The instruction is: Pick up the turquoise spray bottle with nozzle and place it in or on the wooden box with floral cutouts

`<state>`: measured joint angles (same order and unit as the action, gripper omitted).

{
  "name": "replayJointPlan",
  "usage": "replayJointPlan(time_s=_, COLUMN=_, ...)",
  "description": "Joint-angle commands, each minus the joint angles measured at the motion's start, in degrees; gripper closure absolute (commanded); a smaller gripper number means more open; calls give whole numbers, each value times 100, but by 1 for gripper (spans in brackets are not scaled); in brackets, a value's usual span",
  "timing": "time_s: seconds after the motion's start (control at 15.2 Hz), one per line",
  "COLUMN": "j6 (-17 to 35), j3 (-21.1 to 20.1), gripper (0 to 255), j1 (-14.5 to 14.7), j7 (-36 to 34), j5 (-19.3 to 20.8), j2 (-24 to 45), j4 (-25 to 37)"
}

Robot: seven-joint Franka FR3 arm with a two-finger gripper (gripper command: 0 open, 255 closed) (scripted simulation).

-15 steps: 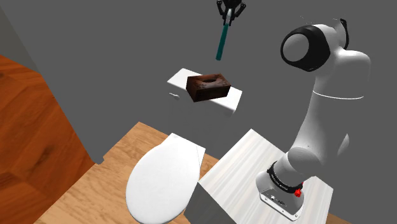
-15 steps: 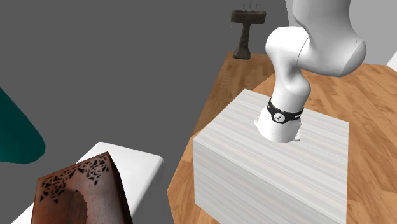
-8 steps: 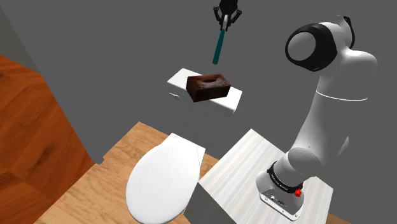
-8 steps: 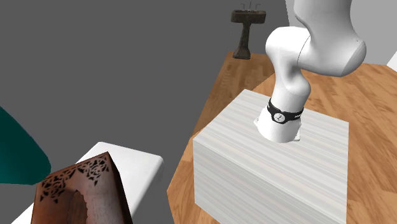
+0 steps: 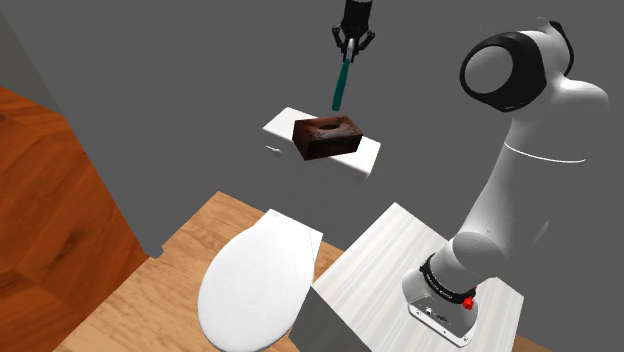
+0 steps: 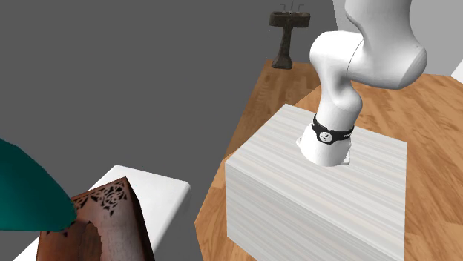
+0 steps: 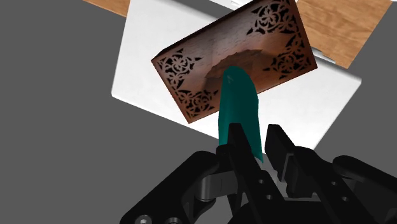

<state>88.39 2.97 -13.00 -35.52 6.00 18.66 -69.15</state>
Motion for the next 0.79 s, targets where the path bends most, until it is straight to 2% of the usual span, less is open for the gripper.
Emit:
replayJointPlan(time_s=0.0, j6=187, j3=-6, gripper=255, j1=11, j7=-33, j5=6, j2=-84, j4=-267)
replayJointPlan(time_s=0.73, j6=1114, j3=-8, gripper=255, j1=10, j7=-133, j5=24, j2=-263, j4=-1379)
